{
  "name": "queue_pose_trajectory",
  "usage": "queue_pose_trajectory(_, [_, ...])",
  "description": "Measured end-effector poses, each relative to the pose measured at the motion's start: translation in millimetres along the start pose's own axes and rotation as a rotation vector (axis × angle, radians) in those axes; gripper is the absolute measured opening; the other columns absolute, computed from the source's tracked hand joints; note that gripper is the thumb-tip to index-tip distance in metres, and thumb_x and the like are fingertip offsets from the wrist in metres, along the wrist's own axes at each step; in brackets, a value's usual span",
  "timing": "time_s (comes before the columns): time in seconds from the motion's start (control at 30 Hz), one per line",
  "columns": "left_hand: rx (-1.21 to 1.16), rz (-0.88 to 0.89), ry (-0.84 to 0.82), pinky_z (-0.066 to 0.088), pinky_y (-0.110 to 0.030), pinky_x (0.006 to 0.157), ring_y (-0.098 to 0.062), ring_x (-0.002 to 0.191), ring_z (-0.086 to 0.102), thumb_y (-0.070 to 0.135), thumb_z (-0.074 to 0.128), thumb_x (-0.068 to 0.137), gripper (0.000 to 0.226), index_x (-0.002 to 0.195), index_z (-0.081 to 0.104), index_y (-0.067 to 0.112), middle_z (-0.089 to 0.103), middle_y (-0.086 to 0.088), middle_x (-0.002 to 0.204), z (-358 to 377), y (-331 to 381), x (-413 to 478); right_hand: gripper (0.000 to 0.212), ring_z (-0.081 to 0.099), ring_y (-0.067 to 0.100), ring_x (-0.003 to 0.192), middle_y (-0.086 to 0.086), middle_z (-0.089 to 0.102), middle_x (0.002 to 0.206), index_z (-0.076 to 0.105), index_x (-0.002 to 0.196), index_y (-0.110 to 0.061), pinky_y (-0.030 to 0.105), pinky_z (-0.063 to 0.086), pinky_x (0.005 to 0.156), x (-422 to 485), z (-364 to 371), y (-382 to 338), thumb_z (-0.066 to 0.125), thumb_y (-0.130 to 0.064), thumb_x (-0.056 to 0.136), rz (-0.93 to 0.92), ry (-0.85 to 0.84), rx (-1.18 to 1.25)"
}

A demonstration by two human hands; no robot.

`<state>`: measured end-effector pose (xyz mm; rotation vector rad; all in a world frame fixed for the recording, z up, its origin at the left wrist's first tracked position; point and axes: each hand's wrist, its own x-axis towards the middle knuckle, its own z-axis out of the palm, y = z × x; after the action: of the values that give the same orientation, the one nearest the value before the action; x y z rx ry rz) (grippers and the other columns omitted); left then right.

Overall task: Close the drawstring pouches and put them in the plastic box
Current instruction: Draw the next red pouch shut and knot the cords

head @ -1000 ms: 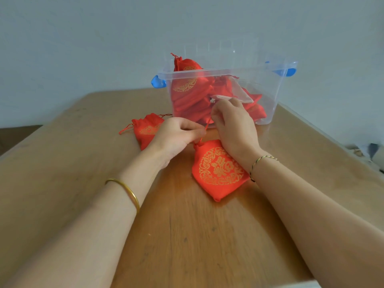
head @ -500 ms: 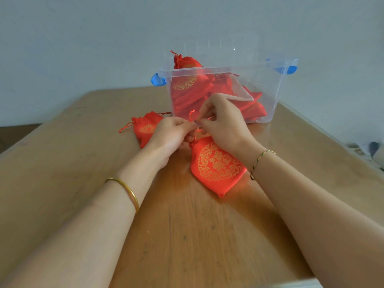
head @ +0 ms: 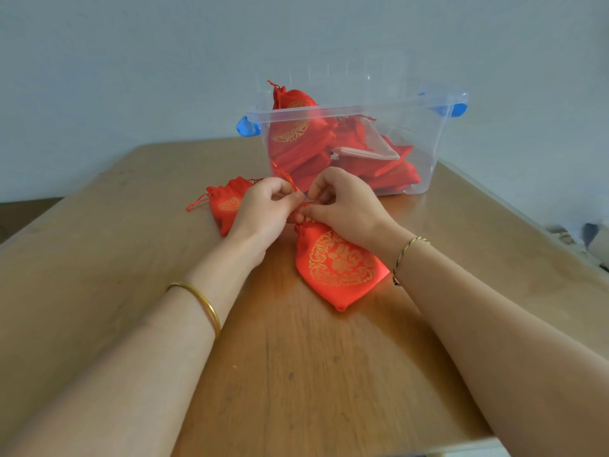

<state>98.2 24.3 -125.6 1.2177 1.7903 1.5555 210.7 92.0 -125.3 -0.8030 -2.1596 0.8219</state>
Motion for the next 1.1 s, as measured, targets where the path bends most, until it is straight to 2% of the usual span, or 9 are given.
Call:
queue_pose_trajectory(0.13, [-0.006,-0.013,0.029,0.038,-0.011,0.04,-0.007,0.049,0.057,0.007,0.056,0.09,0.018,0.072,0.056,0.013,0.06,-0.006,0.066,-2,-1,0,0.018,0.054,0.014,0.073,0.004,0.064,0.081,0.062,0.084,-0.008,0.017,0.039,0.063,-3,2,-2,0.073,-0.011,0.07,-0.074,0.043,-0.061])
queue_pose_trajectory(0.27, [-0.013,-0.035,0.045,0.038,-0.014,0.039,-0.001,0.04,0.052,0.007,0.057,0.089,0.016,0.073,0.057,0.012,0.058,-0.005,0.061,-2,-1,1,0.015,0.05,0.01,0.072,-0.003,0.059,0.076,0.065,0.083,-0.01,0.01,0.035,0.062,-3,4,-2,0.073,-0.011,0.07,-0.132,0.058,-0.105])
queue_pose_trajectory(0.5, [-0.048,-0.091,0.093,0.039,-0.014,0.038,-0.004,0.036,0.048,0.006,0.06,0.086,0.015,0.072,0.062,0.011,0.056,0.0,0.05,-5,-1,2,0.014,0.045,0.007,0.077,-0.005,0.052,0.083,0.071,0.088,-0.013,0.005,0.032,0.064,-1,6,-4,0.07,-0.015,0.075,-0.198,0.068,-0.256])
queue_pose_trajectory(0.63, [-0.055,-0.104,0.104,0.041,-0.015,0.039,-0.004,0.034,0.047,0.008,0.063,0.085,0.01,0.075,0.063,0.011,0.057,0.003,0.047,-5,0,2,0.014,0.046,0.007,0.079,-0.002,0.057,0.084,0.073,0.091,-0.013,0.015,0.029,0.063,-2,6,-5,0.069,-0.015,0.077,-0.206,0.067,-0.247])
queue_pose_trajectory(0.73, [-0.057,-0.087,0.108,0.041,-0.015,0.039,-0.005,0.036,0.048,0.005,0.063,0.083,0.012,0.072,0.062,0.01,0.057,0.005,0.043,-5,0,3,0.012,0.049,0.009,0.079,0.003,0.065,0.085,0.074,0.086,-0.01,0.017,0.03,0.063,-3,6,-8,0.069,-0.014,0.076,-0.202,0.073,-0.214])
queue_pose_trajectory(0.87, [-0.062,-0.083,0.127,0.046,-0.018,0.045,-0.004,0.04,0.053,0.003,0.058,0.085,0.01,0.078,0.062,0.009,0.059,-0.001,0.055,-4,4,2,0.009,0.051,0.008,0.073,-0.004,0.061,0.073,0.072,0.08,-0.008,0.011,0.034,0.061,-6,4,-12,0.07,-0.015,0.074,-0.159,0.06,-0.163])
queue_pose_trajectory(1.0, [-0.129,-0.129,0.067,0.05,-0.028,0.059,-0.011,0.055,0.058,-0.001,0.053,0.079,0.015,0.081,0.055,0.014,0.059,-0.005,0.072,-4,13,0,0.01,0.054,0.01,0.074,-0.001,0.064,0.076,0.071,0.078,-0.007,0.024,0.04,0.069,-5,1,-9,0.069,-0.015,0.073,-0.096,0.103,-0.137])
queue_pose_trajectory(1.1, [-0.011,-0.075,0.024,0.049,-0.029,0.063,-0.015,0.068,0.056,-0.006,0.061,0.071,0.03,0.088,0.054,0.018,0.056,-0.004,0.083,-4,13,-2,0.009,0.053,0.01,0.072,-0.003,0.061,0.073,0.071,0.078,-0.008,0.024,0.041,0.069,-4,-1,-8,0.067,-0.014,0.072,-0.068,0.108,-0.123])
